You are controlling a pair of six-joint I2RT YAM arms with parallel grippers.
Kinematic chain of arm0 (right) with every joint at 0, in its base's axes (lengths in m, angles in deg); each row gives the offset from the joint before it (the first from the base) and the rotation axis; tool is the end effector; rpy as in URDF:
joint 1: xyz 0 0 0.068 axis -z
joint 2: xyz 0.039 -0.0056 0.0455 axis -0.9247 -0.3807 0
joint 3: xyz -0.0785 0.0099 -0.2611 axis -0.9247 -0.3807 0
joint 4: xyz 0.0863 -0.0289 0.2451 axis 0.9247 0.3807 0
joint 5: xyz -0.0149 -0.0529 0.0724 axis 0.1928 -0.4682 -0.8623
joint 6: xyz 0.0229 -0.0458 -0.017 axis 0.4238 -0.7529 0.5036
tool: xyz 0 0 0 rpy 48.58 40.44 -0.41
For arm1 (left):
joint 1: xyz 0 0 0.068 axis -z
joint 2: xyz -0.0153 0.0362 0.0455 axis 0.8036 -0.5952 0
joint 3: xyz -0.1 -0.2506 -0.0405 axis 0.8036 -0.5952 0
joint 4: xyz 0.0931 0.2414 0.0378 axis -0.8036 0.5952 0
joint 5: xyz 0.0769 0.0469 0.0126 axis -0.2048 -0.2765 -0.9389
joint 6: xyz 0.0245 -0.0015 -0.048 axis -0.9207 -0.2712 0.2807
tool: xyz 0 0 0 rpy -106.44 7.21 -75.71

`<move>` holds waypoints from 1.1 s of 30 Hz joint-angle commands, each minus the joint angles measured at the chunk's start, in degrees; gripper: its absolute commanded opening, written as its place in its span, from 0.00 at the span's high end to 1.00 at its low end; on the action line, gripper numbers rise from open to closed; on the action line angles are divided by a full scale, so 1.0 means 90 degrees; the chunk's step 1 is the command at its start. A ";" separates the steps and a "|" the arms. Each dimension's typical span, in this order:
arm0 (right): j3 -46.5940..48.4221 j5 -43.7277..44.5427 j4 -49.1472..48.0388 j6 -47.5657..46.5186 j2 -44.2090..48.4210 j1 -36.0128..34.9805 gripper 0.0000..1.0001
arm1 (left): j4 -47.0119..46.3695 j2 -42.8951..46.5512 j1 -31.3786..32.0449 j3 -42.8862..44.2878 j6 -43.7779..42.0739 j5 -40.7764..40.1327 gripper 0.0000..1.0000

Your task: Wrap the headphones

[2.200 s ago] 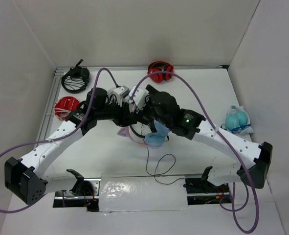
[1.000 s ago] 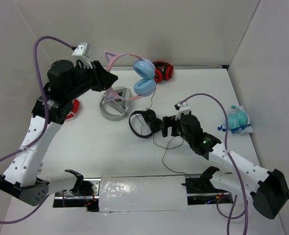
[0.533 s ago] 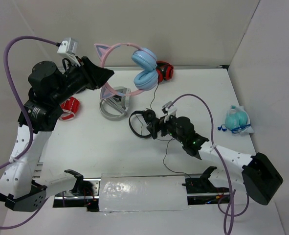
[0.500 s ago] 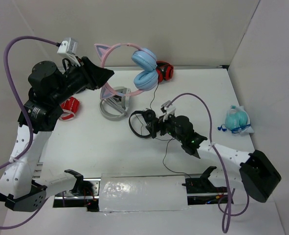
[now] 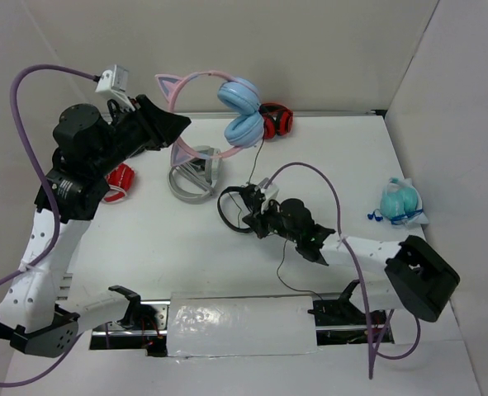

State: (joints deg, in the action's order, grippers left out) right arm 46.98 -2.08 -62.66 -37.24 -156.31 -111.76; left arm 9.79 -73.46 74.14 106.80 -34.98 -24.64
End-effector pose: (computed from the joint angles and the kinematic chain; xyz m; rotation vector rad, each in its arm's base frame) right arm 0.1883 0.1897 0.2004 -0.6976 1.7897 0.7507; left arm 0.1879 -0.0779 0.5273 -0.0486 1.5838 -0.9186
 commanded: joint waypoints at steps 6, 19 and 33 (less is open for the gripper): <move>0.0720 0.3435 0.2953 0.0732 0.1669 -0.1782 1.00 | -0.1267 -0.0307 -0.0187 -0.1319 0.0535 -0.0514 1.00; 0.3435 0.5623 0.6076 -0.0592 0.1573 -0.2772 1.00 | -0.3044 -0.0358 -0.0197 -0.3449 -0.1913 0.1872 1.00; 0.4431 0.2279 0.5820 -0.3769 0.1887 -0.0800 1.00 | -0.2978 0.0083 -0.0061 -0.4222 -0.3849 0.5324 1.00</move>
State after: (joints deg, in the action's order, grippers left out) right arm 81.69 24.48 -8.28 -65.35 -139.00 -121.71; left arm -12.33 -74.93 72.63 67.96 -64.62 12.28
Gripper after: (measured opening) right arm 0.007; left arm 0.434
